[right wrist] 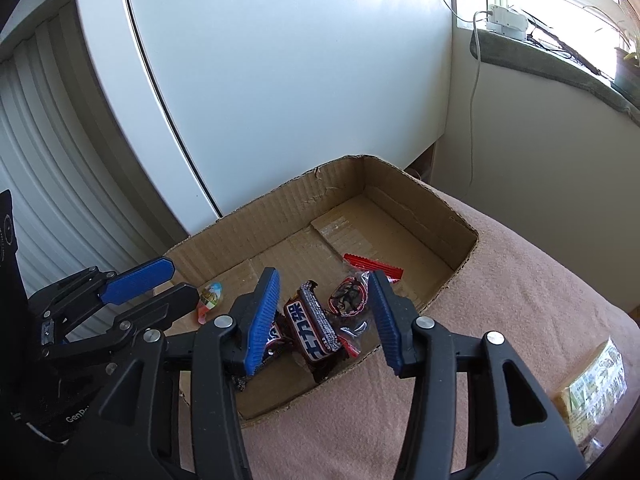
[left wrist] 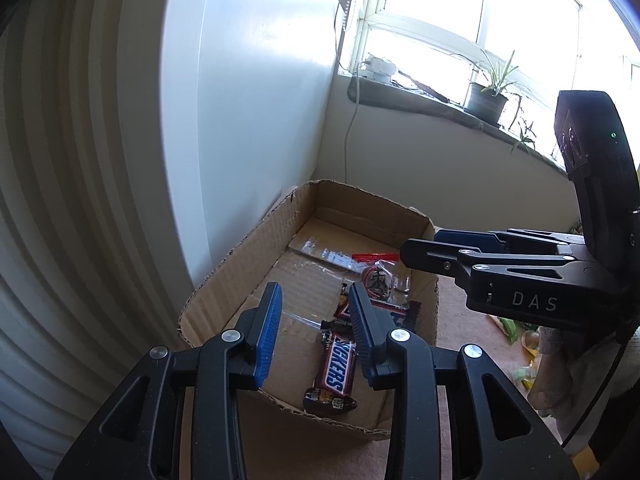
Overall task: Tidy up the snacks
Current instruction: 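Carry both candies into the cardboard box and open both grippers, then move both tools back over the remaining snacks on the table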
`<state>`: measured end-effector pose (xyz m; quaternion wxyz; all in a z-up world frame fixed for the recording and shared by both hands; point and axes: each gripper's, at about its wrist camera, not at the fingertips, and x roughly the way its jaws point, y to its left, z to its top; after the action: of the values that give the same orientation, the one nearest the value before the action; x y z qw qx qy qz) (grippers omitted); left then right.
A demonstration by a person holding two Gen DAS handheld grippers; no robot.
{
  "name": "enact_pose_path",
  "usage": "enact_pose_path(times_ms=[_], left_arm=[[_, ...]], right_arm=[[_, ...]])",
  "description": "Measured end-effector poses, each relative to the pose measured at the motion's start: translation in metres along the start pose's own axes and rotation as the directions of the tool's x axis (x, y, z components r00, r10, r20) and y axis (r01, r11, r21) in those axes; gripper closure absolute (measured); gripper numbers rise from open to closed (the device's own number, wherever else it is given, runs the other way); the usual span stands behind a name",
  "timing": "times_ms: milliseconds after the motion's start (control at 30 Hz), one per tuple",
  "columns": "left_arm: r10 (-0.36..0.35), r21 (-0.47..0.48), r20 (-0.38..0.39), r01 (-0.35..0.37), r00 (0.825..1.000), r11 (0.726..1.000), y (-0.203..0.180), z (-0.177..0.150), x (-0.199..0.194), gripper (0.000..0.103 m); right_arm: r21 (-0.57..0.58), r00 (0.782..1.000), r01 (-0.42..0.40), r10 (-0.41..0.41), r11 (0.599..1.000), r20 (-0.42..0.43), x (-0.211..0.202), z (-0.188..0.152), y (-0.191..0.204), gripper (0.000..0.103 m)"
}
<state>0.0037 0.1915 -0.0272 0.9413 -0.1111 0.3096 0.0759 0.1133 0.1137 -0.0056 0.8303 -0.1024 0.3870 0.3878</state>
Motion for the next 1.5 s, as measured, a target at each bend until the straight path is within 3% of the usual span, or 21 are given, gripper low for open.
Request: enact_pose_path(times_ms=[233,400,500,700,767,833,1167,1500], left_arm=[[-0.009,0.016,0.012,0.009,1.000,1.000,-0.011,0.000,-0.008,0.069],[-0.021,0.030,0.018,0.021,1.000,0.999,-0.020,-0.001,-0.014,0.063],[-0.029,0.043,0.021,0.028,0.999,0.999,-0.028,-0.001,-0.017,0.063],[-0.051,0.065,0.022,0.049,0.998,0.997,-0.043,-0.004,-0.019,0.055],[-0.060,0.070,0.019,0.059,0.998,0.996,-0.048,-0.006,-0.019,0.048],[-0.071,0.076,0.014,0.069,0.997,0.995,-0.053,-0.008,-0.019,0.048],[-0.145,0.113,-0.048,0.150,0.988,0.982,-0.090,-0.024,-0.008,0.048],[-0.244,0.146,-0.127,0.261,0.962,0.954,-0.131,-0.039,0.002,0.048]], right_arm=[[0.015,0.999,0.021,-0.022,1.000,0.030,-0.020,-0.007,-0.007,0.048],[0.023,0.998,0.044,-0.045,0.999,0.054,-0.038,-0.014,-0.013,0.046],[0.025,0.996,0.059,-0.061,0.998,0.070,-0.050,-0.020,-0.017,0.034],[0.048,0.991,0.093,-0.097,0.995,0.088,-0.070,-0.035,-0.031,0.030],[0.055,0.990,0.106,-0.111,0.993,0.092,-0.079,-0.041,-0.036,0.018],[0.059,0.986,0.127,-0.132,0.990,0.098,-0.087,-0.050,-0.042,0.015],[0.155,0.973,0.205,-0.218,0.966,0.072,-0.136,-0.105,-0.100,0.015],[0.239,0.946,0.316,-0.323,0.918,-0.009,-0.172,-0.172,-0.146,0.015]])
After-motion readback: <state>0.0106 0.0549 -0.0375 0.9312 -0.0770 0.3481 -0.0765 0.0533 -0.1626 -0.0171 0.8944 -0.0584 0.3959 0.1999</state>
